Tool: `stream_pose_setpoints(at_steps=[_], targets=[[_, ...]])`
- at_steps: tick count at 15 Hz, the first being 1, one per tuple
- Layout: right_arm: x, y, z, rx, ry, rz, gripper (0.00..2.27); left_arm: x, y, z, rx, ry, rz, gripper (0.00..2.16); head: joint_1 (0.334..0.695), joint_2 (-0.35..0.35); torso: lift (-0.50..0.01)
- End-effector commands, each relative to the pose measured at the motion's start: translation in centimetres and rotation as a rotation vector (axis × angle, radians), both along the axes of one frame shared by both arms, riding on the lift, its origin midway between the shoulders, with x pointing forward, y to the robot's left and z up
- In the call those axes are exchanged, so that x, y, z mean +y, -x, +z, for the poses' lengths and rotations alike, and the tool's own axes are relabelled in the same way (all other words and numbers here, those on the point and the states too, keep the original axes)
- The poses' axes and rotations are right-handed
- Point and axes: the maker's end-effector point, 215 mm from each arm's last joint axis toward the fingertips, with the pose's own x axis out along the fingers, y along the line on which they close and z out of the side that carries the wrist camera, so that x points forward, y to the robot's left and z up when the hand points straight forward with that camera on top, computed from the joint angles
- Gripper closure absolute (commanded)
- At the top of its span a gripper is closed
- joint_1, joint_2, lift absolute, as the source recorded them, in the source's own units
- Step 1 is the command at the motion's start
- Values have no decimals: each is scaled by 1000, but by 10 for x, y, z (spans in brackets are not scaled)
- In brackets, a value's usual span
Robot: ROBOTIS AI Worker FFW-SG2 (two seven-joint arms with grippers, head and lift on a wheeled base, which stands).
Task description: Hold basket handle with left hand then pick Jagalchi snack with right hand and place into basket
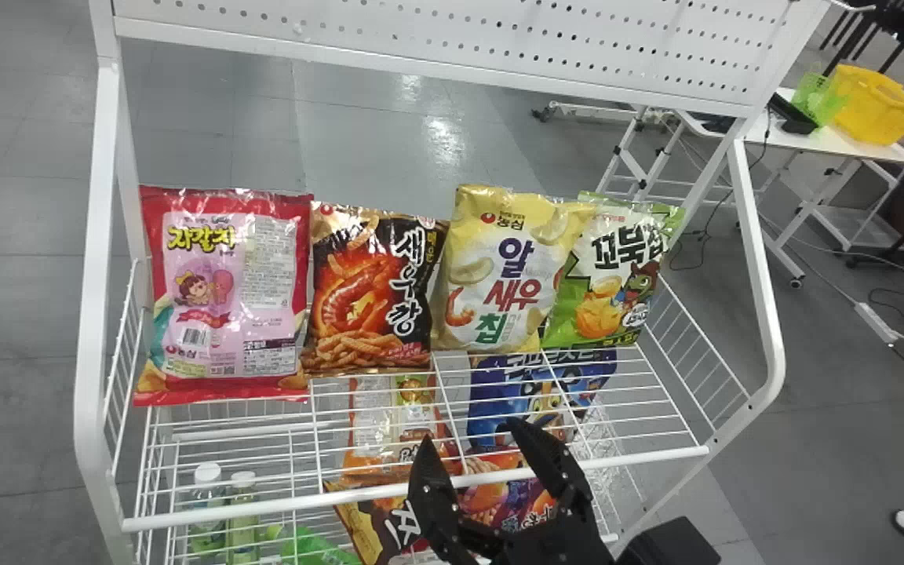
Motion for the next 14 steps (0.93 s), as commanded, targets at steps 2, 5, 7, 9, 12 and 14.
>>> stream_pose_setpoints(at_steps=[2,5,7,9,12,14], targets=[[1,0,0,0,-2,0,124,0,0,0,0,0,0,1521,695,-350,-10],[1,0,0,0,-2,0,124,0,0,0,0,0,0,1521,695,-350,-10],[1,0,1,-1,-3,0,124,0,0,0,0,0,0,1521,695,-350,-10],[2,-2,2,-4,-3,1,124,0,0,0,0,0,0,1521,695,-350,-10],[20,-12,-5,27,8,34,124,0,1,0,-1,-2,-1,1521,695,-350,-10],[33,-25,-16,66,9,44,124,-1,1,1,-3,-6,-1,1521,695,-350,-10]])
